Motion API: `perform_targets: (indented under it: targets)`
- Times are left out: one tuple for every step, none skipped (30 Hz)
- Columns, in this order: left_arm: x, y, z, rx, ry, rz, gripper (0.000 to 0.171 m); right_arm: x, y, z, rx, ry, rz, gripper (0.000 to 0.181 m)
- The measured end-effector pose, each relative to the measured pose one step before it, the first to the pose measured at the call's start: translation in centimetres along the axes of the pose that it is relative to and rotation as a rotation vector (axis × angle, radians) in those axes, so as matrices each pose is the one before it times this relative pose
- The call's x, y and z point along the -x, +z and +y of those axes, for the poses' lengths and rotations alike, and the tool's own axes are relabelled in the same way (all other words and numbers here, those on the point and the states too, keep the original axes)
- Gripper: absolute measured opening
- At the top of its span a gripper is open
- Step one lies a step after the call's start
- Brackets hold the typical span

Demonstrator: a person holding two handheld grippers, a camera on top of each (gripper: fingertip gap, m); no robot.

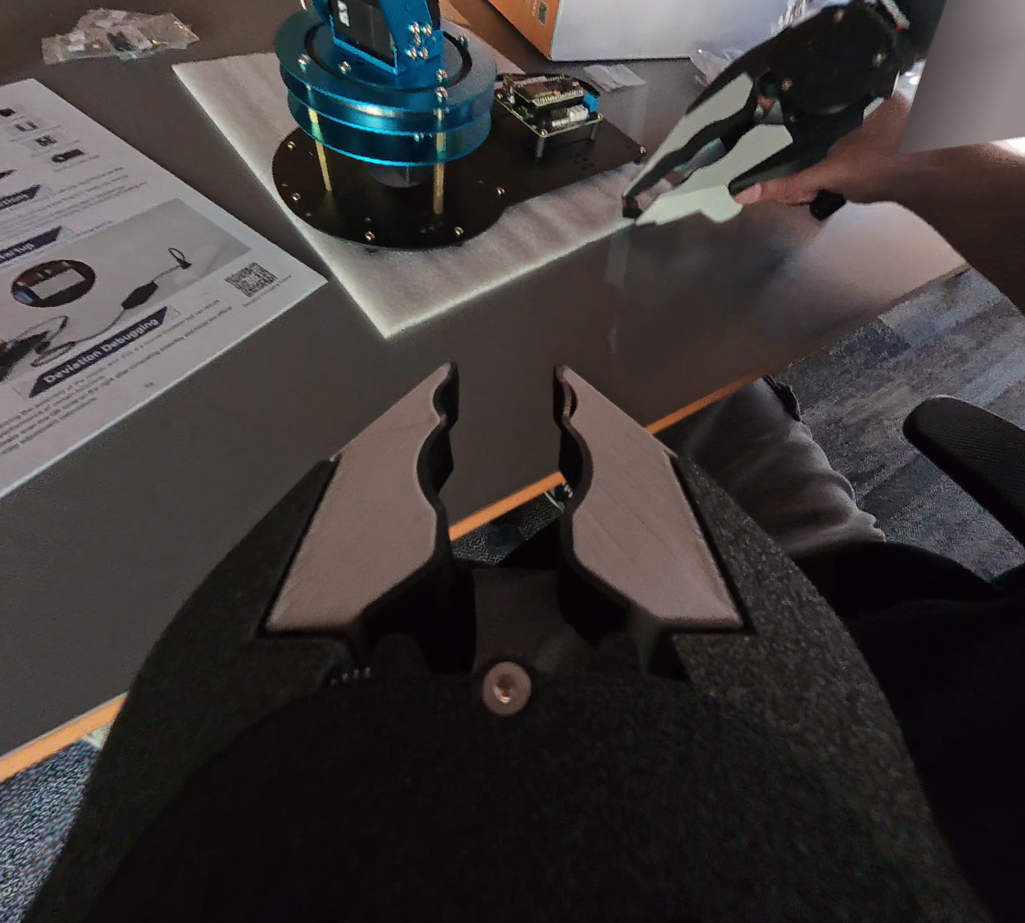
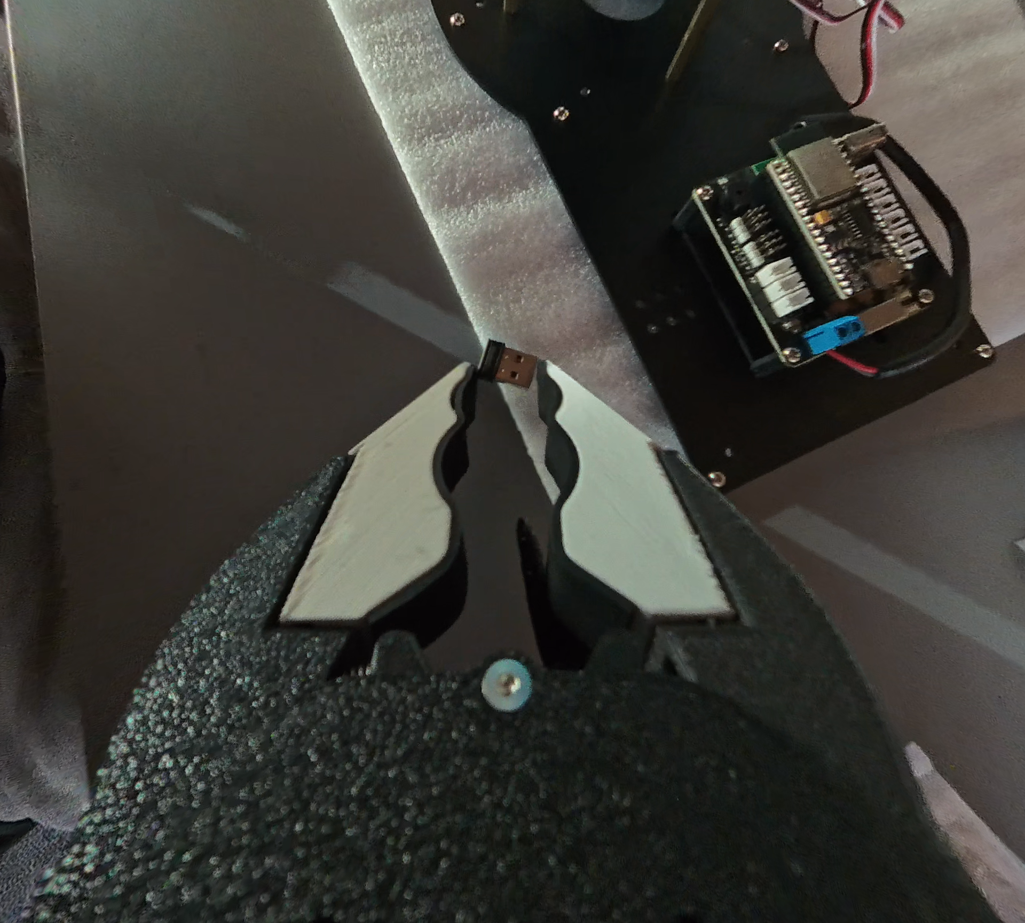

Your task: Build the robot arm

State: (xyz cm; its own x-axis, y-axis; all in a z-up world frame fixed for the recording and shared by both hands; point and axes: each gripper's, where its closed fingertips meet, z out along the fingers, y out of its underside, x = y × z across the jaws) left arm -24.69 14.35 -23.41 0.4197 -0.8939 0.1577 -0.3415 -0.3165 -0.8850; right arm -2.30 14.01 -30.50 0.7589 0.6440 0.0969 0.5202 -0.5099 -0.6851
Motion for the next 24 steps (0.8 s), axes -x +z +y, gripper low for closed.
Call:
perform_targets:
  targets:
    - [-0.176, 0.002, 0.262, 0.00797, 0.0062, 0.0069, 0.033, -0.291, -0.347, -0.312, -0.0109, 0.0093, 0.0133, 0.022]
    - [0.0, 0.027, 0.145, 0.0048, 0.0081, 0.0014, 0.033, -0.108, -0.454, -0.476, -0.0186, 0.007, -0.0003, 0.026]
    - [0.262, 0.073, -0.031, 0.00102, 0.0014, -0.0068, 0.033, -0.277, -0.473, -0.436, -0.0091, 0.0134, -0.0013, 0.028]
    - [0.386, 0.171, -0.251, -0.00305, -0.0033, -0.0015, 0.035, -0.587, -0.468, -0.317, 0.0049, 0.0125, 0.0031, 0.035]
    - [0.377, 0.251, -0.502, -0.00639, -0.0042, 0.0106, 0.036, -0.996, -0.498, -0.375, 0.0057, 0.0045, 0.0121, 0.042]
    - [0.544, 0.4, -0.799, -0.01051, -0.0057, 0.0097, 0.041, -1.213, -0.508, -0.642, -0.0163, 0.0038, 0.0086, 0.047]
    - [0.85, 0.628, -1.025, -0.01226, -0.0018, -0.003, 0.049, -1.066, -0.327, -0.715, -0.0253, 0.0107, -0.0192, 0.053]
    - [1.08, 0.879, -1.2, -0.01343, 0.0002, -0.0148, 0.062, -0.905, -0.08, -0.543, -0.0186, 0.0154, -0.0457, 0.062]
    - [0.979, 1.103, -1.453, -0.02471, -0.0007, -0.0113, 0.074, -1.212, 0.058, -0.5, -0.0216, 0.012, -0.0313, 0.067]
    - [0.75, 1.269, -1.529, -0.03431, -0.0011, -0.0002, 0.082, -1.489, 0.118, -0.338, -0.0209, 0.0014, -0.0101, 0.068]
    - [0.709, 1.355, -1.31, -0.02739, -0.0084, -0.0024, 0.093, -1.383, 0.163, -0.093, -0.0137, 0.0024, -0.0067, 0.07]
    - [0.743, 1.379, -0.983, -0.01641, -0.0145, -0.0122, 0.101, -1.207, 0.093, 0.013, -0.0142, 0.0288, -0.0111, 0.07]
    - [0.695, 1.283, -0.699, -0.0104, -0.0174, -0.0209, 0.103, -1.134, 0.01, 0.176, -0.0063, 0.0603, -0.0109, 0.071]
    - [0.446, 1.078, -0.574, -0.01, -0.0165, -0.0207, 0.103, -0.714, -0.036, 0.404, 0.0058, 0.0651, -0.023, 0.078]
    - [0.009, 0.824, -0.538, -0.01392, -0.0037, -0.0077, 0.104, -0.279, -0.093, 0.618, 0.0131, 0.0468, -0.0316, 0.083]
    - [-0.15, 0.589, -0.613, -0.0216, 0.0062, -0.0053, 0.105, -0.133, -0.125, 0.583, 0.0096, 0.0156, -0.0197, 0.083]
    - [-0.293, 0.389, -0.891, -0.03862, 0.0095, -0.0014, 0.105, -0.128, -0.131, 0.341, 0.0011, -0.0176, 0.0008, 0.082]
    - [-0.662, 0.273, -1.047, -0.04963, 0.0152, 0.0192, 0.106, -0.093, -0.091, 0.08, -0.0015, -0.0375, 0.0133, 0.08]
    - [-0.717, 0.304, -0.92, -0.04434, 0.0121, 0.0233, 0.105, -0.224, -0.096, -0.181, -0.0059, -0.0459, 0.0296, 0.077]
    - [-0.322, 0.418, -0.676, -0.03121, -0.0089, 0.0008, 0.102, -0.201, -0.103, -0.246, -0.0069, -0.038, 0.0286, 0.073]
    - [-0.082, 0.477, -0.372, -0.01663, -0.0246, -0.0086, 0.098, -0.203, -0.048, -0.077, 0.0022, -0.007, 0.0167, 0.069]
    - [0.166, 0.533, -0.064, -0.00266, -0.0298, -0.0169, 0.093, 0.069, 0.091, 0.256, 0.0173, 0.0215, -0.014, 0.069]
    - [0.49, 0.558, 0.164, 0.00573, -0.0317, -0.0304, 0.089, 0.214, 0.133, 0.464, 0.0216, 0.0328, -0.0318, 0.073]
    - [0.464, 0.585, 0.245, 0.00675, -0.0338, -0.0222, 0.089, 0.02, 0.104, 0.544, 0.0148, 0.0296, -0.0207, 0.073]
